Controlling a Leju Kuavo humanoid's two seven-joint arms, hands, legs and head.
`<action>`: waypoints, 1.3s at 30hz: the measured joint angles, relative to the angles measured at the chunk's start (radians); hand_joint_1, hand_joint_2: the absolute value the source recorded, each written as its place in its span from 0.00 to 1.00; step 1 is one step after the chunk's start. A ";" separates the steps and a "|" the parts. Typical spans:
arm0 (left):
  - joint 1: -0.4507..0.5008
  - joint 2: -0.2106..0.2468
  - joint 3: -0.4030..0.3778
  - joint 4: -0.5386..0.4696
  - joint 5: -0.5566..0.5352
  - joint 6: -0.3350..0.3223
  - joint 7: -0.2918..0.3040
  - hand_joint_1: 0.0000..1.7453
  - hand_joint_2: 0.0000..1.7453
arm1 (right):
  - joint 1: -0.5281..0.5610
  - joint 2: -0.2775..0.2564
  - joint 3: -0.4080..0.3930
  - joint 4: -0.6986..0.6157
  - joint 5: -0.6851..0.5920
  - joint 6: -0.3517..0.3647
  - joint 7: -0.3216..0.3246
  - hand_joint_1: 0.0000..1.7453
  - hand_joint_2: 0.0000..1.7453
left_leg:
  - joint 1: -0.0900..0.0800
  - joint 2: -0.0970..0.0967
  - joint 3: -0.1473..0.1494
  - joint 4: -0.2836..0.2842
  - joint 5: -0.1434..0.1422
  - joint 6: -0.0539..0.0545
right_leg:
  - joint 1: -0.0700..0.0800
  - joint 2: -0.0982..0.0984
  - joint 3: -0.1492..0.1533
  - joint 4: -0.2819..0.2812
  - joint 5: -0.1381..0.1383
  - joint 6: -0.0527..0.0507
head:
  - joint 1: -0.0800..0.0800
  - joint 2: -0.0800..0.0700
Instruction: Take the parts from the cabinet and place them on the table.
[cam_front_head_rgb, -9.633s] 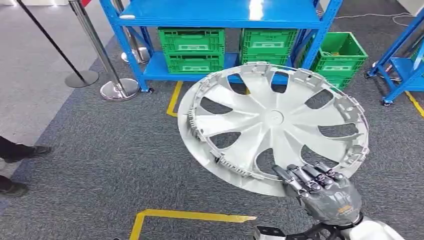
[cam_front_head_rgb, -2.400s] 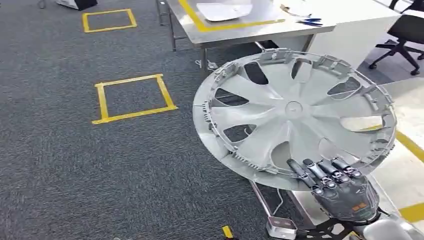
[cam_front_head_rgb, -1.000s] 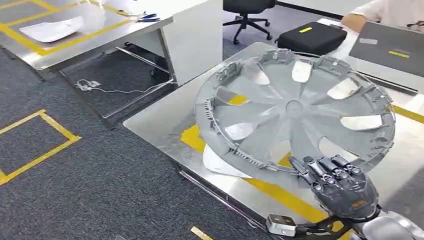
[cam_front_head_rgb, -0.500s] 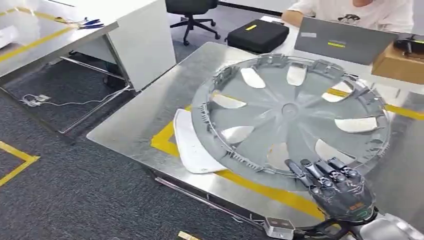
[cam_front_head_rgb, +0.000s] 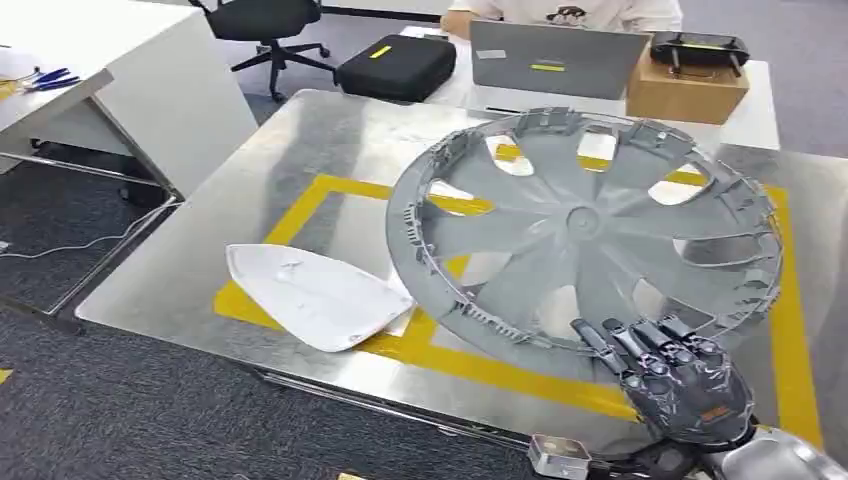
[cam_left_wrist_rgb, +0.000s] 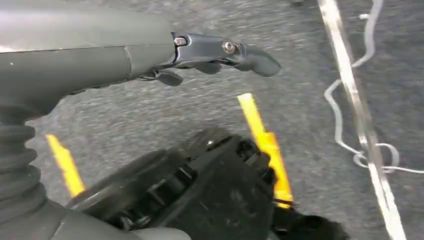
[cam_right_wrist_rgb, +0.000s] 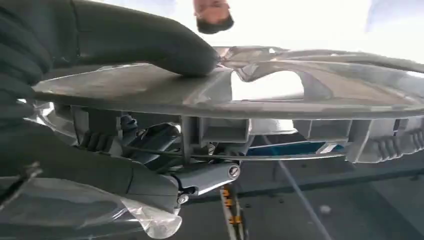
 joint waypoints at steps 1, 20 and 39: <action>0.002 0.000 0.000 0.000 0.000 0.000 0.000 0.00 1.00 | -0.001 0.000 0.001 0.000 0.000 0.000 0.000 1.00 1.00 | 0.000 -0.015 -0.036 0.075 -0.036 0.000 | 0.001 0.011 0.000 0.000 0.001 -0.004 | -0.001 0.000; 0.009 0.000 0.000 -0.005 0.000 0.002 0.003 0.00 1.00 | 0.001 0.002 0.010 0.002 -0.002 0.003 -0.001 1.00 1.00 | 0.002 0.013 -0.012 -0.072 0.088 0.047 | -0.001 0.019 -0.159 0.289 -0.108 0.051 | 0.010 0.000; 0.017 0.022 0.000 -0.031 -0.003 0.024 0.030 0.00 1.00 | 0.000 0.007 0.026 0.002 -0.026 0.014 -0.010 1.00 1.00 | -0.009 -0.045 -0.020 -0.039 0.093 0.034 | 0.011 0.032 0.024 -0.004 -0.013 -0.002 | 0.001 0.000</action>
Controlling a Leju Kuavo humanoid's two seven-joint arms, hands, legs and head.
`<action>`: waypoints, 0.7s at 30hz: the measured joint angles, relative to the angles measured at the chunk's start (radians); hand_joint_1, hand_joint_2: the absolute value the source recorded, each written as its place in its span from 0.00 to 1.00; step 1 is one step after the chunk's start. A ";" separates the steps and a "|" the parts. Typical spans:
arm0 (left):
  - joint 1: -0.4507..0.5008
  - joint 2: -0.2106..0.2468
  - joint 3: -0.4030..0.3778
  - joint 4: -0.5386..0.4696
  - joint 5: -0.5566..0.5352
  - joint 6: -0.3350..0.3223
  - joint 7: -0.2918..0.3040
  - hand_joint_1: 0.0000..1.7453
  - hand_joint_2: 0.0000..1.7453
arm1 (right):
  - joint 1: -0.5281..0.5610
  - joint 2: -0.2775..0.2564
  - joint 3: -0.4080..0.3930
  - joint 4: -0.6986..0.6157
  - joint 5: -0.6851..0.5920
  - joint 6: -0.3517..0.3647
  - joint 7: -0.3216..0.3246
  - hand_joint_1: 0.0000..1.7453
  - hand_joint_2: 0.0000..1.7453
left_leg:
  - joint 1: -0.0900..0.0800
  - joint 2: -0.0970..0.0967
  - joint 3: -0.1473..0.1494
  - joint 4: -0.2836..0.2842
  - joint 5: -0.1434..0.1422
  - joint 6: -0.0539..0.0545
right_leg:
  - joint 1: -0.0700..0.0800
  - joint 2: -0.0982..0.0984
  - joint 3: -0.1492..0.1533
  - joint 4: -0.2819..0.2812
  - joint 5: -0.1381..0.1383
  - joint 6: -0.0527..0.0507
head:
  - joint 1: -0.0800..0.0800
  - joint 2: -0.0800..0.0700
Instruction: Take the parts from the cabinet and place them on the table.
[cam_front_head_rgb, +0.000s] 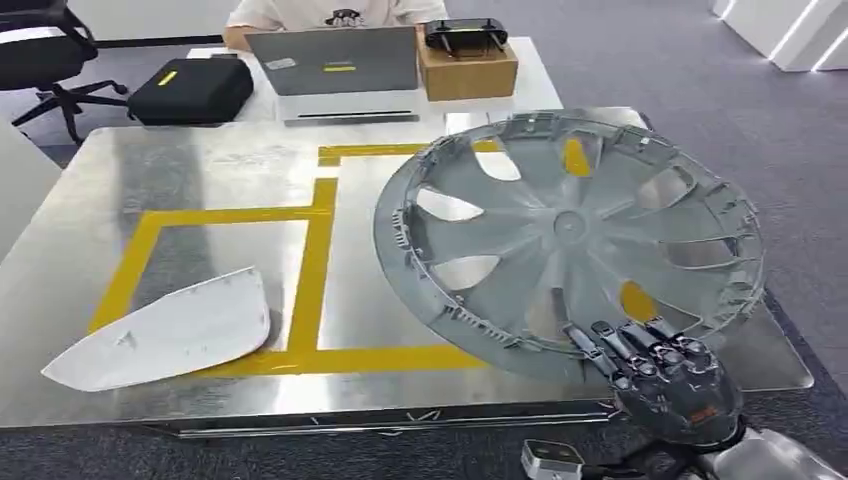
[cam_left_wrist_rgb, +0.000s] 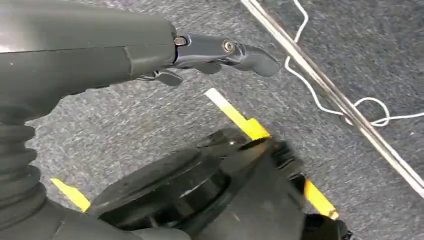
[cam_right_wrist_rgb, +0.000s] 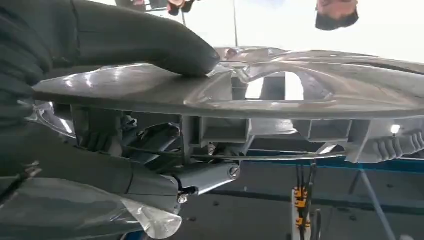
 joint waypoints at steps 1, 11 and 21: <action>0.000 0.000 0.000 -0.003 0.000 0.000 0.000 0.00 1.00 | -0.001 0.001 0.001 0.000 0.000 0.003 0.003 1.00 1.00 | 0.002 0.001 0.005 -0.023 -0.005 0.000 | 0.007 0.005 -0.005 0.006 -0.002 0.003 | 0.000 0.000; 0.001 0.003 0.000 -0.015 0.003 0.007 0.004 0.00 1.00 | -0.001 0.002 0.014 0.000 -0.004 0.017 0.005 1.00 1.00 | -0.004 0.001 0.000 -0.024 -0.002 -0.012 | -0.002 0.005 -0.010 -0.001 0.004 0.014 | 0.001 0.000; 0.001 0.004 0.000 -0.018 0.005 0.010 0.006 0.00 1.00 | -0.001 0.002 0.014 0.000 -0.005 0.023 0.006 1.00 1.00 | -0.005 0.001 0.000 -0.024 -0.001 -0.009 | -0.003 0.004 -0.010 -0.001 0.005 0.015 | 0.000 0.000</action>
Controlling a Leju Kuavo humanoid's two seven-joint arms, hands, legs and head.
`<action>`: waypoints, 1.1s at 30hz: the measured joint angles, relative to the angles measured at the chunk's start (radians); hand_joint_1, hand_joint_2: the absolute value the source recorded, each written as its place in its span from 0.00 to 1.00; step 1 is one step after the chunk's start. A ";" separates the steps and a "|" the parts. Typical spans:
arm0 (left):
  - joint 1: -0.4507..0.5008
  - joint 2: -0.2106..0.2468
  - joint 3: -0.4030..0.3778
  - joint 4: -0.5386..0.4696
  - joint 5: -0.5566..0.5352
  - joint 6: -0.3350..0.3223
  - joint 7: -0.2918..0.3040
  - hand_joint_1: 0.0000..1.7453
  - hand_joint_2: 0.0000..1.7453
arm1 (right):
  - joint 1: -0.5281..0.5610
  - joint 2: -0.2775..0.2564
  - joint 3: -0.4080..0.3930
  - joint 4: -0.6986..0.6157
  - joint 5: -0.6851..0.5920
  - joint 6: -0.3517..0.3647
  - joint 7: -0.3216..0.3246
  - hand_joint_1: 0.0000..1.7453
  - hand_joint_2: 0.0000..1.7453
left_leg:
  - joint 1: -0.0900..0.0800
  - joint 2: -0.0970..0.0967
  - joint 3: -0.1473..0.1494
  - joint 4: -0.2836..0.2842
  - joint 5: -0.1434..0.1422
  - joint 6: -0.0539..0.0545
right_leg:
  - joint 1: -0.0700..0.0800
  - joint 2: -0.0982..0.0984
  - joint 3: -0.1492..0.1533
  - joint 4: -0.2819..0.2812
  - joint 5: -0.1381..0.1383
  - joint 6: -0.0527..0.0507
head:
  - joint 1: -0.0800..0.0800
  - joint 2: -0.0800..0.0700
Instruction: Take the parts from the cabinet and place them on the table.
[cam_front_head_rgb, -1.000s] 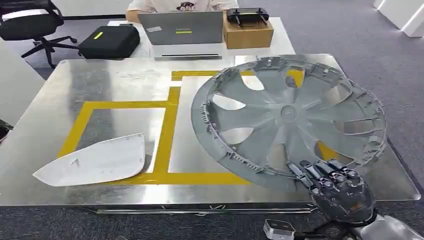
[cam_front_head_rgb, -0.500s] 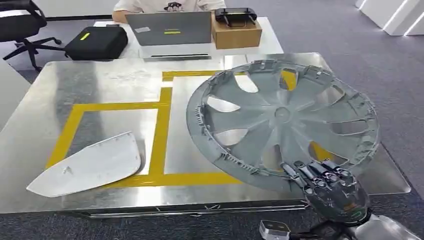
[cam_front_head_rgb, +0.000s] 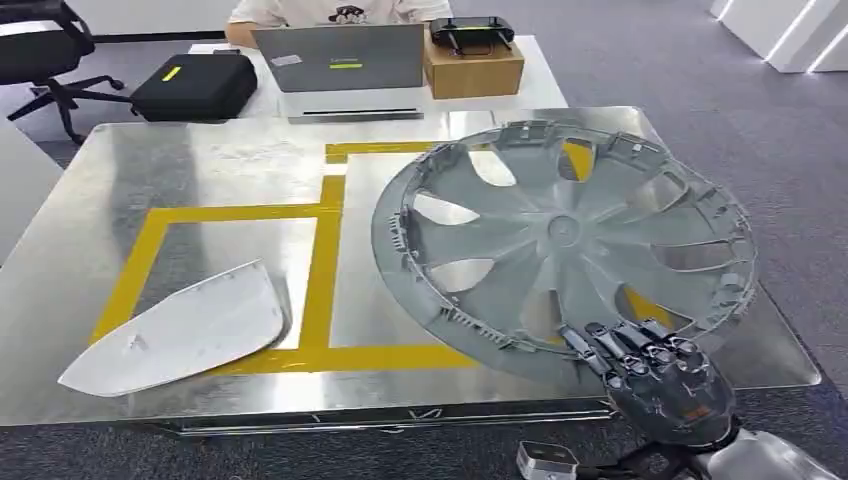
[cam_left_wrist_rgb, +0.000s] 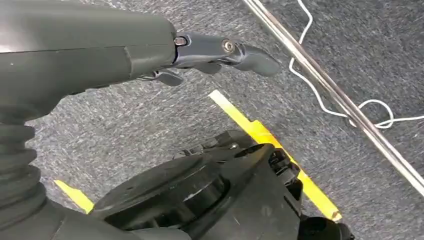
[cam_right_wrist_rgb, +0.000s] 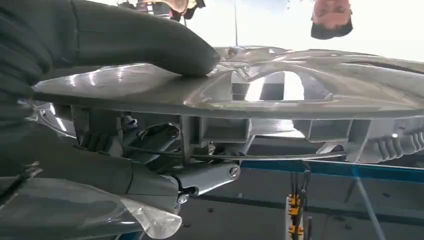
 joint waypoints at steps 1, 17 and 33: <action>0.000 0.000 0.000 0.000 0.000 0.000 0.001 0.00 1.00 | 0.000 0.000 0.000 0.000 -0.001 0.000 0.000 1.00 1.00 | 0.000 0.000 0.000 0.000 0.000 0.000 | 0.000 0.000 0.000 0.000 0.000 0.000 | 0.000 0.000; 0.000 0.008 0.000 -0.006 0.021 0.004 0.016 0.00 1.00 | 0.001 0.000 0.007 0.000 -0.138 0.088 -0.022 1.00 1.00 | 0.002 0.000 0.000 0.000 0.000 0.000 | 0.002 0.000 -0.001 0.001 0.000 0.000 | 0.000 0.000; 0.019 0.027 0.000 -0.053 0.056 0.085 0.071 0.00 1.00 | 0.131 0.014 -0.028 0.019 -0.248 0.163 -0.054 1.00 1.00 | 0.002 0.000 0.000 0.000 0.000 0.000 | 0.002 0.000 -0.002 0.001 -0.001 -0.001 | 0.000 0.000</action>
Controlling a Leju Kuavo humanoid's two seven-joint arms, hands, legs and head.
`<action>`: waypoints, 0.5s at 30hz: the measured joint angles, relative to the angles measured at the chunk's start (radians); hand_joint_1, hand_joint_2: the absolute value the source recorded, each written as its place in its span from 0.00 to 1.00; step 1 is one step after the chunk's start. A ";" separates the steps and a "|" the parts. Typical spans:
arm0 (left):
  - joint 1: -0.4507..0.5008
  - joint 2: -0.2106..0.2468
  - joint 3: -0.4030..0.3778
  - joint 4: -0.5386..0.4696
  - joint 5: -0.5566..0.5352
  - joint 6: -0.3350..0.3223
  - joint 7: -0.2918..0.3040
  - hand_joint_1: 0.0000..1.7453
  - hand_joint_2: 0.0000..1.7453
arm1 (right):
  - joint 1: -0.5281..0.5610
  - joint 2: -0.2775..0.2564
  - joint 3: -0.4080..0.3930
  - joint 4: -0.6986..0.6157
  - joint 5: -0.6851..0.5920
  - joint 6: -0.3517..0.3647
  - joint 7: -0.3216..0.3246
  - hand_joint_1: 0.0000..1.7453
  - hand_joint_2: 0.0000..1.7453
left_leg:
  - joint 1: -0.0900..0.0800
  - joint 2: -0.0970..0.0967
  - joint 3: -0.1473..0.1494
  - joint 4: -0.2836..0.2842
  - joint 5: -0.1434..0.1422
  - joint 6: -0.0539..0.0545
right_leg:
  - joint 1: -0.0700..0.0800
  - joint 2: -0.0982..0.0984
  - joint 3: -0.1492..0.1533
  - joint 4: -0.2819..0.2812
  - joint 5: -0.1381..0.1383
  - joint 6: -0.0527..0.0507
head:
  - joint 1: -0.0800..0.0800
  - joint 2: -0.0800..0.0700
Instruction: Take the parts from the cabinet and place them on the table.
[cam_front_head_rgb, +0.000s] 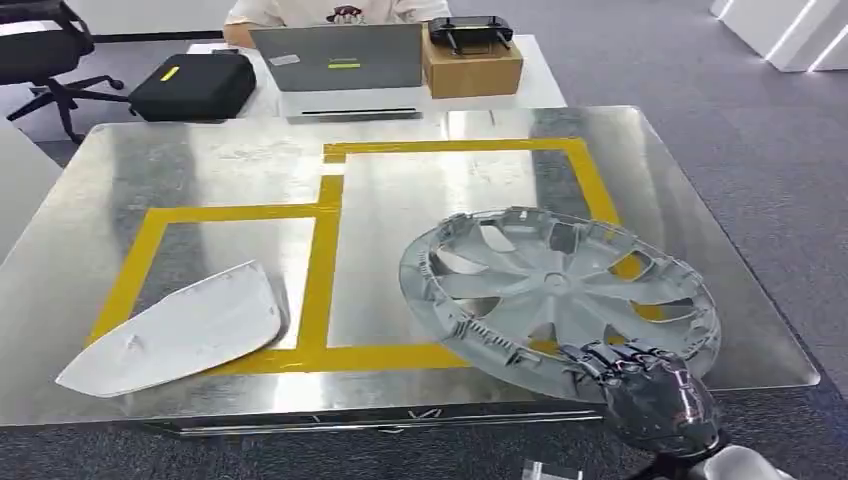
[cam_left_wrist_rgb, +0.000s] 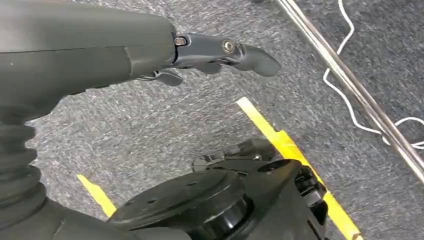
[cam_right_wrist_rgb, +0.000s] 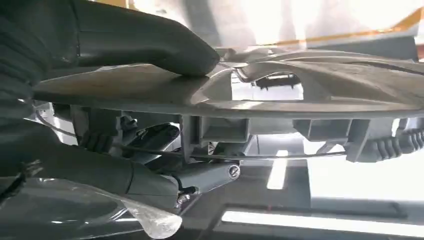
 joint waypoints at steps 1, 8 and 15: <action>0.001 0.000 0.000 -0.002 0.000 0.000 0.000 0.00 1.00 | 0.002 0.001 0.000 0.002 0.000 0.000 0.000 1.00 1.00 | 0.000 0.000 0.000 0.000 0.000 0.000 | 0.000 0.000 0.000 0.000 0.000 0.000 | 0.000 0.000; 0.008 0.010 0.000 -0.016 0.010 0.019 0.019 0.00 1.00 | 0.029 0.006 -0.006 0.002 -0.003 0.011 0.000 1.00 1.00 | 0.000 0.000 0.000 0.000 0.000 0.000 | 0.000 0.000 0.000 0.000 0.000 0.000 | 0.000 0.000; 0.015 0.021 0.002 -0.035 0.023 0.038 0.037 0.00 1.00 | 0.036 0.009 -0.006 0.002 -0.003 0.017 -0.001 1.00 1.00 | 0.000 0.000 0.000 0.000 0.000 0.000 | 0.000 0.000 0.000 0.000 0.000 0.000 | 0.000 0.000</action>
